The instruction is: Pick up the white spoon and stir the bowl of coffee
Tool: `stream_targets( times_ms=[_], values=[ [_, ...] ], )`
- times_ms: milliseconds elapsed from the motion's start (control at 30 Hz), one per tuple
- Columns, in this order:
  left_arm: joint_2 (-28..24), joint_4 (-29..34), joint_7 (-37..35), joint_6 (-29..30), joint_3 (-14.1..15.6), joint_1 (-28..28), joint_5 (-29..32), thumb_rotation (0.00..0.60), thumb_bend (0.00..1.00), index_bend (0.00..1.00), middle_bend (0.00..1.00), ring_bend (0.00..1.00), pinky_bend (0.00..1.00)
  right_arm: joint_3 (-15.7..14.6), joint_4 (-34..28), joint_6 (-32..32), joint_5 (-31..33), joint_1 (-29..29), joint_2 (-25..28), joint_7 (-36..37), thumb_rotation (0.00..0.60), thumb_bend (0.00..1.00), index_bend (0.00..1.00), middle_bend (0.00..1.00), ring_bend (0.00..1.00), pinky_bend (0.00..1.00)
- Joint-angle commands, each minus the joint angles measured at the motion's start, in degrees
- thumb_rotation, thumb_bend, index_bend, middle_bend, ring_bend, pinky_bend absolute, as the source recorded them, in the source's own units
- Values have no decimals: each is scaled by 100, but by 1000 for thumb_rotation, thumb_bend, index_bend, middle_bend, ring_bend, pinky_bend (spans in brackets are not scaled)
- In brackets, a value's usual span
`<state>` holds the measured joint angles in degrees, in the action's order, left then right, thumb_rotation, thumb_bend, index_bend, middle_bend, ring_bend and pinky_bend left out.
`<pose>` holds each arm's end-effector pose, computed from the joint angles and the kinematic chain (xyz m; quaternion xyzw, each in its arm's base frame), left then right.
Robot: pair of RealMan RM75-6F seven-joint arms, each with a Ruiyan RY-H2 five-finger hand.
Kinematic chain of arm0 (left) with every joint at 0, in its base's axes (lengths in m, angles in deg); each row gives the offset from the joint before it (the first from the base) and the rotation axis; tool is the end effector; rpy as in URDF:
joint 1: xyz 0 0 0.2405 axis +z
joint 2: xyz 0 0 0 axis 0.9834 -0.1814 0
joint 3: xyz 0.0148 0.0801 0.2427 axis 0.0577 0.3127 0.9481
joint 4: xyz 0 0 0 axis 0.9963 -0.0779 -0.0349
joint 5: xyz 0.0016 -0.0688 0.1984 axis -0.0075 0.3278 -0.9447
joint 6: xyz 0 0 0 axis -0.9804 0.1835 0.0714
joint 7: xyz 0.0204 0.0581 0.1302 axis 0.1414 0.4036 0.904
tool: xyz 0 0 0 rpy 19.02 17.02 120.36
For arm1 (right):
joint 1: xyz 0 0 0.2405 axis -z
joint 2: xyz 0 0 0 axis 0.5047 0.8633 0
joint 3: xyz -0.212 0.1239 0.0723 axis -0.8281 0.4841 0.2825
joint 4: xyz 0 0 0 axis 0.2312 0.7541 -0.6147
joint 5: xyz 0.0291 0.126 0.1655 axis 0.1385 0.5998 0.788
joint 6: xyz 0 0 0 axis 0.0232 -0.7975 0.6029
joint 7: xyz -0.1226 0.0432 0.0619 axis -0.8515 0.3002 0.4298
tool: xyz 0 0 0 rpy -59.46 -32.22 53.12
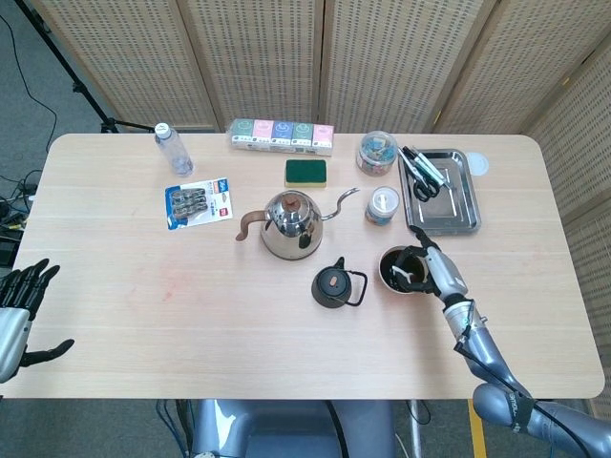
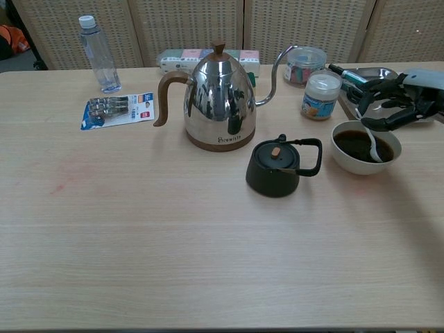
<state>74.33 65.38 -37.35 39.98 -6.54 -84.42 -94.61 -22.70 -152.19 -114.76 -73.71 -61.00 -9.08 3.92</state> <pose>-0.2847 0.1687 0.1764 -0.6121 -0.4111 -0.3862 0.5543 -0.2237 -0.3383 0.0253 0.4999 -0.6547 0.4470 0.3488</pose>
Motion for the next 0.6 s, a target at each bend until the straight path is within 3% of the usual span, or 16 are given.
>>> stream_targets(
  times_ms=[33, 367, 600],
  values=[
    [-4, -5, -14, -2, -3, -1, 8, 600, 0, 0, 0, 0, 0, 29, 60, 1, 18, -94, -140, -38, 600, 545, 558, 0, 0, 0],
    [-23, -15, -59, -17, -20, -8, 55, 600, 0, 0, 0, 0, 0, 284, 807, -67, 259, -393, -653, -65, 600, 544, 557, 0, 0, 0],
    [6, 7, 30, -50, 13, -22, 1, 600, 0, 0, 0, 0, 0, 252, 679, -175, 234, -129, -275, 69, 600, 546, 558, 0, 0, 0]
  ],
)
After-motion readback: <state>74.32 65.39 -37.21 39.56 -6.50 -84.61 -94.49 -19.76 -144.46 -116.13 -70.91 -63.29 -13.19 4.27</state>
